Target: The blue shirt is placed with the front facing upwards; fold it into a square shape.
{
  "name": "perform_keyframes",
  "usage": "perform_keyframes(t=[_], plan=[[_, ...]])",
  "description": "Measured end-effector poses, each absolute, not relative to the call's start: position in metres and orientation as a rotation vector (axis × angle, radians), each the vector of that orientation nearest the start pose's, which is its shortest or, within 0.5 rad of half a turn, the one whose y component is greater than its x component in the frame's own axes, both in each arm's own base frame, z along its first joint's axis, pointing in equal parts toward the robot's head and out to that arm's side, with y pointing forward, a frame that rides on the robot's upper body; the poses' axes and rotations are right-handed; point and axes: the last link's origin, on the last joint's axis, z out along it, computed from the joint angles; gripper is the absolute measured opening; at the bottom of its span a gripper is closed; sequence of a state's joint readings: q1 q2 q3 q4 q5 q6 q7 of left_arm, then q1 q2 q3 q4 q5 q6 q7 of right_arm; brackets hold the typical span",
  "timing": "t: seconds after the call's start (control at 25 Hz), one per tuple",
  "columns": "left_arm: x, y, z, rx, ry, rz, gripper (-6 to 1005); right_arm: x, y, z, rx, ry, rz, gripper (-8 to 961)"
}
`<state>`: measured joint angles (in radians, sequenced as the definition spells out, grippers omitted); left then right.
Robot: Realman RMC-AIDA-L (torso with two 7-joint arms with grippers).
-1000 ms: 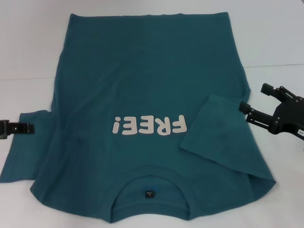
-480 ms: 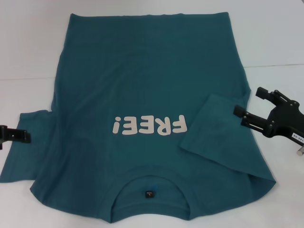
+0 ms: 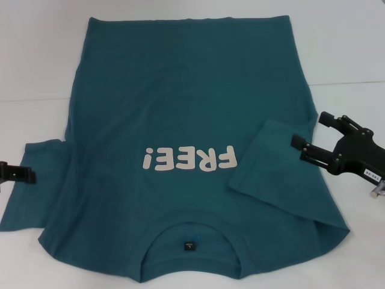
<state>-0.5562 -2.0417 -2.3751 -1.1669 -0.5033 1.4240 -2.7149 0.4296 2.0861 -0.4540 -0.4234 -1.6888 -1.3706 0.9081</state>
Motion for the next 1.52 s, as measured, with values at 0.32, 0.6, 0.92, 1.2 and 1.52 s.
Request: perform_keyframes(t=[0.32,0.6,0.92,1.2,1.52], plan=[[-0.300,0.379,0.084,-1.910,-1.666,0.007,874,0.318,0.324,0.011,-2.148,0.550,0.823,946],[-0.302,0.380,0.077,-1.916,-1.682,0.033,874,0.318,0.323,0.011,-2.147,0.555,0.825,946],[-0.304,0.379,0.076,-1.919,-1.682,0.048,874,0.318,0.324,0.010,-2.147,0.554,0.826,946],[-0.309,0.376,0.072,-1.982,-1.639,0.082,874,0.318,0.324,0.010,-2.148,0.556,0.828,946],[-0.328,0.375,0.089,-2.056,-1.680,-0.101,875,0.317,0.324,0.007,-2.149,0.567,0.831,946]])
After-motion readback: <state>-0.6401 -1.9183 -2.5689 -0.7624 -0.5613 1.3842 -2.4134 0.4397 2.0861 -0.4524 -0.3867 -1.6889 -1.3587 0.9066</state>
